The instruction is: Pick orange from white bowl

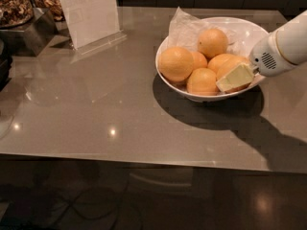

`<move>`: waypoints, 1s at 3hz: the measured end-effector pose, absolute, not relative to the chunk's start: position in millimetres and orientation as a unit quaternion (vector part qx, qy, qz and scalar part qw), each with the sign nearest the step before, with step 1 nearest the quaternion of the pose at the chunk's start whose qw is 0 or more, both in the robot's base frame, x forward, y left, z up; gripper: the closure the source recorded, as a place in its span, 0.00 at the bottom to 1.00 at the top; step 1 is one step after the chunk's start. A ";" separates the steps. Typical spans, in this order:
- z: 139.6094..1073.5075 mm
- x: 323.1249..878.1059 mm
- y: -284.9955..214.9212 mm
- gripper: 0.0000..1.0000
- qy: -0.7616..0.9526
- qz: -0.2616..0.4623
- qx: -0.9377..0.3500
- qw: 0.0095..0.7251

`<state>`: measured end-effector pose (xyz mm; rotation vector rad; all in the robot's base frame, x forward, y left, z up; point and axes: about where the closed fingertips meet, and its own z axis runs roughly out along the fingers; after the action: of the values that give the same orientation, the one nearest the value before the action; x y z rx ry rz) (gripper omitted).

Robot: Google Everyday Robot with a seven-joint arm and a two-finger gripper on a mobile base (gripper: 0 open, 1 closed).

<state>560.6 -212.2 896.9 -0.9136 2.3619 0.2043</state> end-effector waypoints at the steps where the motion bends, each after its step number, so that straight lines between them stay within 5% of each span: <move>1: 912.8 552.2 -202.9 1.00 0.874 0.073 -0.373 0.302; 3: 993.7 504.6 -214.7 1.00 0.824 0.142 -0.407 0.367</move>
Offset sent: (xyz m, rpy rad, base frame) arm -0.0591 0.0110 0.1159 0.1800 -0.1362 0.2555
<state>504.6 -214.7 993.7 -1.0456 2.1185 0.3659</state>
